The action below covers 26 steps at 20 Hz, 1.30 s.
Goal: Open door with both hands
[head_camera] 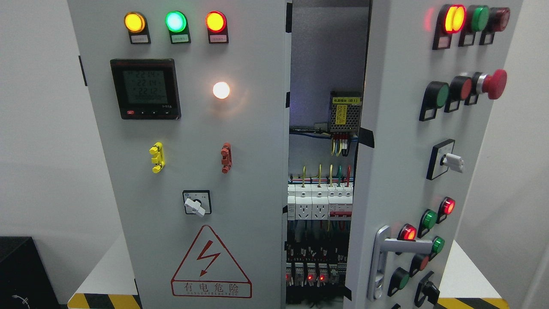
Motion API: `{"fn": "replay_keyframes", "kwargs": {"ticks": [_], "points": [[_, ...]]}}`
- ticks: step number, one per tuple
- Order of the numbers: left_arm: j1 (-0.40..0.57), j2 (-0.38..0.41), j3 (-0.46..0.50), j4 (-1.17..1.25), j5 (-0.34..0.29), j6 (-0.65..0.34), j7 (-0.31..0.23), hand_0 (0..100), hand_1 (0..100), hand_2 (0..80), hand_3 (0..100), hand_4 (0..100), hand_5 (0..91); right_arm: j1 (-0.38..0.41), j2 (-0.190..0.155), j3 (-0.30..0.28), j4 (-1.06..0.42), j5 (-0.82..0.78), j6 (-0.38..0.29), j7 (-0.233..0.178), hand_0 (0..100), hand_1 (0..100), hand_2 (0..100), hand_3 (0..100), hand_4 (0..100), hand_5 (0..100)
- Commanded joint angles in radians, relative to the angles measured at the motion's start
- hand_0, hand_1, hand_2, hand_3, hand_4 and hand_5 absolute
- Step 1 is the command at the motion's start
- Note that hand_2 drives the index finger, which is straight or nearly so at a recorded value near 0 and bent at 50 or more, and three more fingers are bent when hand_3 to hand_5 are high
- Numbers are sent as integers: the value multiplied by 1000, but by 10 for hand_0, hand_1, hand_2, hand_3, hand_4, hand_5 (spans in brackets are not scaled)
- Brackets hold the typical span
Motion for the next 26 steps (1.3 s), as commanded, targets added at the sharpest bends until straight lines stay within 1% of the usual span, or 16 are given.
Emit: {"fn": "replay_keyframes", "kwargs": {"ticks": [1,9,10,11,12,13,14,15,16,17,19,20,21,22,24,26], "points": [[15,-1,0,0,14,0,0,0,0,0,0,0,0,0,0,0,0,-8,1,0,0,0,0,0,0,0],[6,4,0,0,15,1,-4,0,0,0,0,0,0,0,0,0,0,-8,-1,0,0,0,0,0,0,0],[17,18,3,-17,21,-2,-21,0,0,0,0,0,0,0,0,0,0,-8,-1,0,0,0,0,0,0,0],[37,59,18,-108,47,-2,-64,0,0,0,0,0,0,0,0,0,0,-8,-1,0,0,0,0,0,0,0],[96,141,33,-247,134,0,-139,0,0,0,0,0,0,0,0,0,0,-8,-1,0,0,0,0,0,0,0],[173,228,53,-409,263,0,-232,0,0,0,0,0,0,0,0,0,0,-8,-1,0,0,0,0,0,0,0],[252,325,62,-572,416,3,-327,0,0,0,0,0,0,0,0,0,0,-8,-1,0,0,0,0,0,0,0],[329,449,70,-738,577,0,-396,0,0,0,0,0,0,0,0,0,0,-8,1,0,0,0,0,0,0,0],[401,610,107,-878,753,-5,-437,0,0,0,0,0,0,0,0,0,0,-8,0,0,0,0,0,0,0,0],[473,769,174,-991,938,-10,-457,0,0,0,0,0,0,0,0,0,0,-8,1,0,0,0,0,0,0,0],[646,1023,345,-1115,1296,-17,-504,0,0,0,0,0,0,0,0,0,0,-8,-1,0,0,0,0,0,0,0],[725,1139,463,-1120,1444,-17,-552,0,0,0,0,0,0,0,0,0,0,-8,-1,0,0,0,0,0,0,0],[786,1239,569,-1111,1533,-13,-608,0,0,0,0,0,0,0,0,0,0,-8,-1,0,0,0,0,0,0,0],[814,1287,642,-1092,1554,-13,-656,0,0,0,0,0,0,0,0,0,0,-8,-1,0,0,0,0,0,0,0],[828,1343,781,-1048,1554,-7,-780,0,0,0,0,0,0,0,0,0,0,-6,-1,0,0,0,0,0,0,0],[827,1381,837,-1043,1551,-8,-894,0,0,0,0,0,0,0,0,0,0,-8,-1,0,0,0,0,0,0,0]]}}
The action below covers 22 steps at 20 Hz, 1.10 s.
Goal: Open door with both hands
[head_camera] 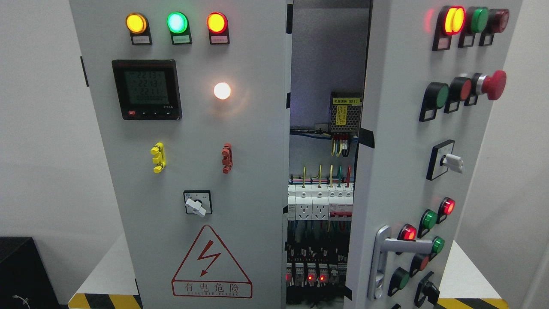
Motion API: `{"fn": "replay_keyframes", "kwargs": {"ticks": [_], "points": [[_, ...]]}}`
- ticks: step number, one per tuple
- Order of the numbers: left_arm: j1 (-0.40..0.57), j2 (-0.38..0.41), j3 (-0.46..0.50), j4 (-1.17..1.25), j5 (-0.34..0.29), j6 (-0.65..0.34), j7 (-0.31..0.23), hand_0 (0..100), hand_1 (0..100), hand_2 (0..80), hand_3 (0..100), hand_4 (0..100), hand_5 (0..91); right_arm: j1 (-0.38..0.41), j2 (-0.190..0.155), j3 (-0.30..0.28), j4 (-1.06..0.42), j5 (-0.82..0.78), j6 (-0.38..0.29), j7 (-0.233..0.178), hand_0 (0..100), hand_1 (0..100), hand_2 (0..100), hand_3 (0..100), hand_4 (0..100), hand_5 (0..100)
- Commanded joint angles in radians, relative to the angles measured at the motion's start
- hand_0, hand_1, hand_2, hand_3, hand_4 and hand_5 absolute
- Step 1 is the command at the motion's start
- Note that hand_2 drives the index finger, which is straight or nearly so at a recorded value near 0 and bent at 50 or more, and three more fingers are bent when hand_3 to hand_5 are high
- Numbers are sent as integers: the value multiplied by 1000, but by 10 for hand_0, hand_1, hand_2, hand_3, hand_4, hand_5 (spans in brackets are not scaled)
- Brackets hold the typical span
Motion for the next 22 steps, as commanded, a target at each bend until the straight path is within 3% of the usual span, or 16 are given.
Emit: {"fn": "replay_keyframes", "kwargs": {"ticks": [1,8,12,13,17,18,20,22], "points": [[167,645,489,-340,288,5,-179,0,0,0,0,0,0,0,0,0,0,-8,-1,0,0,0,0,0,0,0],[159,751,545,-471,293,86,-275,0,0,0,0,0,0,0,0,0,0,-8,-1,0,0,0,0,0,0,0],[40,728,494,-628,285,117,-275,0,0,0,0,0,0,0,0,0,0,-8,1,0,0,0,0,0,0,0],[-32,725,461,-652,270,157,-276,0,0,0,0,0,0,0,0,0,0,-8,-1,0,0,0,0,0,0,0],[-505,655,322,-718,108,495,-275,0,0,0,0,0,0,0,0,0,0,-8,-1,0,0,0,0,0,0,0],[-583,656,273,-718,83,549,-273,0,0,0,0,0,0,0,0,0,0,-8,-1,0,0,0,0,0,0,0],[-765,661,71,-725,60,573,-271,0,0,0,0,0,0,0,0,0,0,-8,-1,0,0,0,0,0,0,0],[-893,677,-66,-739,69,573,-271,0,0,0,0,0,0,0,0,0,0,-8,1,0,0,0,0,0,0,0]]}}
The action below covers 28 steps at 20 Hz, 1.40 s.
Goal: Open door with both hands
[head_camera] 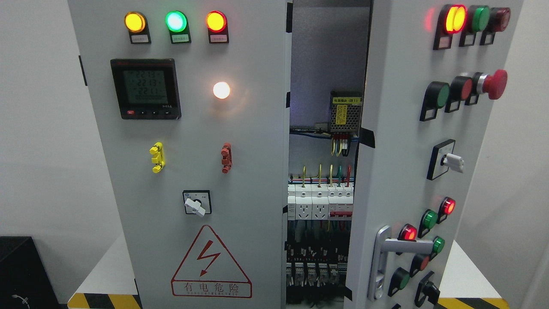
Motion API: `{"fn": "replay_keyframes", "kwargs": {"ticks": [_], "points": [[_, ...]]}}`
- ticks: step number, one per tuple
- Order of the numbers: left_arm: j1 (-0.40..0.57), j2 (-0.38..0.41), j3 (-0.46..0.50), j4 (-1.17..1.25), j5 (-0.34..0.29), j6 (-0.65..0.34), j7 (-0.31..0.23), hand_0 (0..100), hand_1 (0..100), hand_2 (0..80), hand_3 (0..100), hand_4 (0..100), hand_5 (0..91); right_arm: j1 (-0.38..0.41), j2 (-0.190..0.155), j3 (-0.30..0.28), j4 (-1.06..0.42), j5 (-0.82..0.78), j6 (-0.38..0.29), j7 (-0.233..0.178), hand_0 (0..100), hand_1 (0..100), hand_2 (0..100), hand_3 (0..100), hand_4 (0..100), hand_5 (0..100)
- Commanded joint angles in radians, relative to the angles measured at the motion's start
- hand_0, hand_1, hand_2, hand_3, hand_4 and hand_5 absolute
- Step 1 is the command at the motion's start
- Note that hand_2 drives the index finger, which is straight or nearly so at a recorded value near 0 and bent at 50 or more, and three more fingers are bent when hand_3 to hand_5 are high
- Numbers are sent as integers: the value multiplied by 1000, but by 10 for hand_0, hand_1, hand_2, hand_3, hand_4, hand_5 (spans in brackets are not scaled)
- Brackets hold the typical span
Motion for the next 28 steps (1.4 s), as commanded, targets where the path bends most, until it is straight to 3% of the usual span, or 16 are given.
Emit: {"fn": "replay_keyframes", "kwargs": {"ticks": [1,3,7,10,12,16,21,23,25,28], "points": [[-487,99,-410,-204,-49,47,6,0,0,0,0,0,0,0,0,0,0,-8,-1,0,0,0,0,0,0,0],[-625,105,-558,-231,-19,47,6,0,0,0,0,0,0,0,0,0,0,-8,-1,0,0,0,0,0,0,0],[-1015,96,-1099,-288,5,45,11,0,0,0,0,0,0,0,0,0,0,-8,-1,0,0,0,0,0,0,0],[-1199,9,-1374,-296,44,13,37,0,0,0,0,0,0,0,0,0,0,-8,-1,0,0,0,0,0,0,0],[-1303,-46,-1485,-291,44,-19,57,0,0,0,0,0,0,0,0,0,0,-8,1,0,0,0,0,0,0,0],[-1362,-189,-1593,-290,47,-117,60,0,0,0,0,0,0,0,0,0,0,-8,-1,0,0,0,0,0,0,0],[-1543,-321,-1844,-287,76,-229,68,0,0,0,0,0,0,0,0,0,0,-8,-1,0,0,0,0,0,0,0],[-1626,-365,-1935,-281,134,-281,112,0,0,0,0,0,0,0,0,0,0,-8,1,0,0,0,0,0,0,0],[-1680,-414,-1998,-275,187,-306,188,0,0,0,0,0,0,0,0,0,0,-8,-1,0,0,0,0,0,0,0],[-1689,-482,-2007,-268,206,-307,235,0,0,0,0,0,0,0,0,0,0,-8,-1,0,0,0,0,0,0,0]]}}
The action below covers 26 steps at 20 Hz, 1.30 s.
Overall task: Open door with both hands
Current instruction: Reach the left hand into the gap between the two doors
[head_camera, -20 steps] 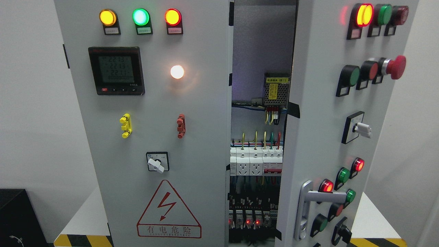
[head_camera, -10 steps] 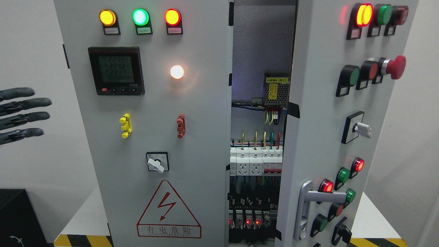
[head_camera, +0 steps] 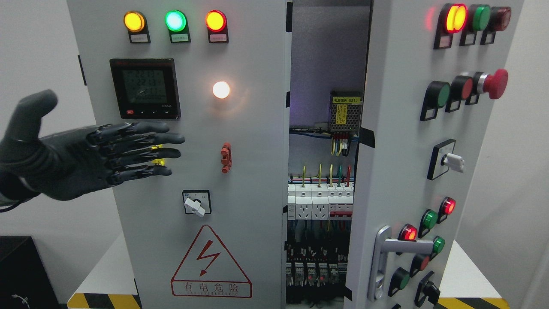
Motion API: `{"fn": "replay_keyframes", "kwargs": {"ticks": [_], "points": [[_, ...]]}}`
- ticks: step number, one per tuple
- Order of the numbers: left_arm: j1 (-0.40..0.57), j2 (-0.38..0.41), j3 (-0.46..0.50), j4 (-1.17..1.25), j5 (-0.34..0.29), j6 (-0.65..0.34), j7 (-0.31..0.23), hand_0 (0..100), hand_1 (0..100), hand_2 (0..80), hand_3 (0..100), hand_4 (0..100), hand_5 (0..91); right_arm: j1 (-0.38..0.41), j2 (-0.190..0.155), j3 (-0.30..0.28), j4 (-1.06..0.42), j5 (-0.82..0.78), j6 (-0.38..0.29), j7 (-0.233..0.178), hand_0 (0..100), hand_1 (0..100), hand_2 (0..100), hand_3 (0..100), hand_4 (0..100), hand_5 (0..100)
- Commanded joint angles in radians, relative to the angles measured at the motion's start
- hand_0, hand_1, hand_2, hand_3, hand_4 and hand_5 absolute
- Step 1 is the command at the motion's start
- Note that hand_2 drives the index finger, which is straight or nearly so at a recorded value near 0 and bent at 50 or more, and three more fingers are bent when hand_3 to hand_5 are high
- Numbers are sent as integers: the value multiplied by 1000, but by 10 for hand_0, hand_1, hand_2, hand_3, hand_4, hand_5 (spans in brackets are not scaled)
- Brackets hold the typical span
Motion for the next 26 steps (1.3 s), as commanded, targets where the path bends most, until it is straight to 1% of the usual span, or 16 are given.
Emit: {"fn": "replay_keyframes", "kwargs": {"ticks": [1,3,6,9,13,14,16,18,21,24,26], "points": [[-121,-262,-425,-11,67,-16,44,0,0,0,0,0,0,0,0,0,0,-8,0,0,0,0,0,0,0,0],[-121,-313,-425,-11,71,-16,46,0,0,0,0,0,0,0,0,0,0,-8,1,0,0,0,0,0,0,0],[-124,-388,-418,-13,110,-16,46,0,0,0,0,0,0,0,0,0,0,-8,0,0,0,0,0,0,0,0],[-124,-411,-370,-13,117,-16,46,0,0,0,0,0,0,0,0,0,0,-8,0,0,0,0,0,0,0,0],[-125,-462,-326,-7,117,-16,55,0,0,0,0,0,0,0,0,0,0,-8,0,0,0,0,0,0,0,0],[-127,-476,-315,-5,117,-14,76,0,0,0,0,0,0,0,0,0,0,-8,0,0,0,0,0,0,0,0],[-133,-499,-298,9,124,-16,145,0,0,0,0,0,0,0,0,0,0,-8,1,0,0,0,0,0,0,0],[-135,-505,-292,21,142,-16,188,0,0,0,0,0,0,0,0,0,0,-8,0,0,0,0,0,0,0,0],[-138,-519,-292,19,145,-16,227,0,0,0,0,0,0,0,0,0,0,-8,0,0,0,0,0,0,0,0],[-138,-528,-273,10,142,-11,240,0,0,0,0,0,0,0,0,0,0,-8,1,0,0,0,0,0,0,0],[-142,-549,-252,10,140,-5,242,0,0,0,0,0,0,0,0,0,0,-8,0,0,0,0,0,0,0,0]]}}
